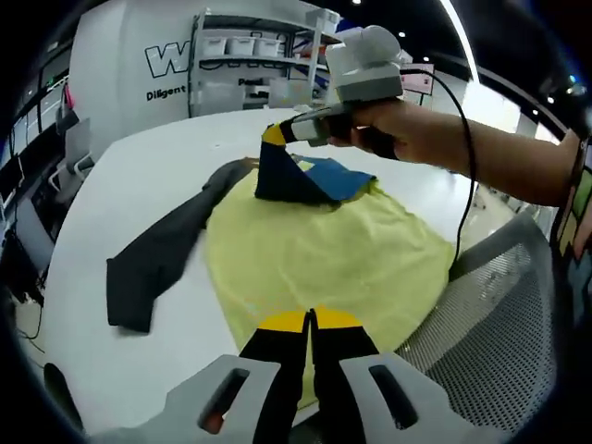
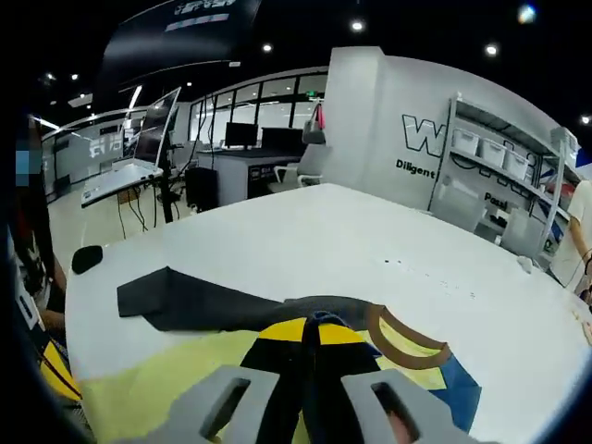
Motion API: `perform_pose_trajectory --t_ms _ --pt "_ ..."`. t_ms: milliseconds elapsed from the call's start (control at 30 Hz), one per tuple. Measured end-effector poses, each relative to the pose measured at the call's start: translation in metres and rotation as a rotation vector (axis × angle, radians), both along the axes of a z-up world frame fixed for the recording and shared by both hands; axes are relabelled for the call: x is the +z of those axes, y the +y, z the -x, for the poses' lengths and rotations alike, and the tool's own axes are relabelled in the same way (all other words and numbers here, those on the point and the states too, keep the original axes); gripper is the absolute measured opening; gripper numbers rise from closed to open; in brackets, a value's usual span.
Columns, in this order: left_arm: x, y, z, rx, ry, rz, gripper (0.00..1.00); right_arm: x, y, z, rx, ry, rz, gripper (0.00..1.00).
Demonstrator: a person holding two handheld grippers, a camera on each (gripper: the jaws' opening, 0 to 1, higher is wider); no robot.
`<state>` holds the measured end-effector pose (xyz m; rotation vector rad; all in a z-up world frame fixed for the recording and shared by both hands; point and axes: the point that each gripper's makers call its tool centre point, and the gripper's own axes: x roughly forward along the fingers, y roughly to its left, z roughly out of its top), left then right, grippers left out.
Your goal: Fold the garment on the visible template until the final outline fits inside the template.
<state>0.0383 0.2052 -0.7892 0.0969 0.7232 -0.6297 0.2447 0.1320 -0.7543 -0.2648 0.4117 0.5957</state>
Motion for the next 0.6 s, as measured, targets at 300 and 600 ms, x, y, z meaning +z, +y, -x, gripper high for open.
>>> perform_pose_trajectory --t_ms 300,600 --pt "0.001 0.0 0.0 0.009 0.005 0.008 0.02 -0.019 0.02 0.012 0.048 0.075 -0.015 0.0" --pt "0.003 0.002 -0.001 0.021 0.002 0.014 0.02 -0.029 0.039 0.028 0.116 0.121 -0.026 0.0"
